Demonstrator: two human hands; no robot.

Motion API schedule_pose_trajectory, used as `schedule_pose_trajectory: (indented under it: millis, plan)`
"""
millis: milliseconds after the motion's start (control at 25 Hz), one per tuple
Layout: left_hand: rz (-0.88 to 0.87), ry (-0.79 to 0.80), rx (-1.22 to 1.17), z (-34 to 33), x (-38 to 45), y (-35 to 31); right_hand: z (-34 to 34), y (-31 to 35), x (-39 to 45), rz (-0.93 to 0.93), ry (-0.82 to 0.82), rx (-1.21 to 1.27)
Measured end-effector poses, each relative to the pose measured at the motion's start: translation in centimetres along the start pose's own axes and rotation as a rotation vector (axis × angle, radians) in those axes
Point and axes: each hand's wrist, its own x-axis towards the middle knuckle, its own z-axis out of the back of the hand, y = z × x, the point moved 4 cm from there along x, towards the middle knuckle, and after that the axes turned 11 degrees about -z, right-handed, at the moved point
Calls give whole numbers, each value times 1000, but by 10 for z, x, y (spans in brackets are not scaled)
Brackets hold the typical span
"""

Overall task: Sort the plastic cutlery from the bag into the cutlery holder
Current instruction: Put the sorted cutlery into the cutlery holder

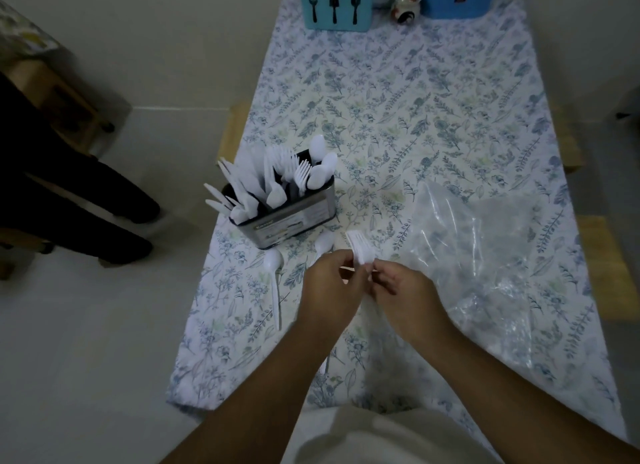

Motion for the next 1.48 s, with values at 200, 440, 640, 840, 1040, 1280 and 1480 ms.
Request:
schedule_pose_trajectory:
  millis: [200, 440, 640, 840, 1040, 1280, 1480]
  plan:
    - [-108, -60, -15, 26, -8, -7, -2, 10, 5, -79, 64, 266]
    - [-247, -167, 32, 57, 15, -35, -8, 60, 16, 67, 70, 273]
    - [-305, -244, -55, 101, 44, -63, -13, 130, 27, 304, 18, 138]
    - [-354, -330, -47, 138, 80, -79, -18, 188, 45, 451, -42, 91]
    - [-347, -367, -100, 141, 85, -70, -29, 190, 63, 467, -68, 35]
    - [-311, -434, -99, 136, 89, -62, -36, 192, 68, 499, -14, -60]
    - [-215, -319, -56, 139, 91, -53, -41, 181, 70, 525, -21, -149]
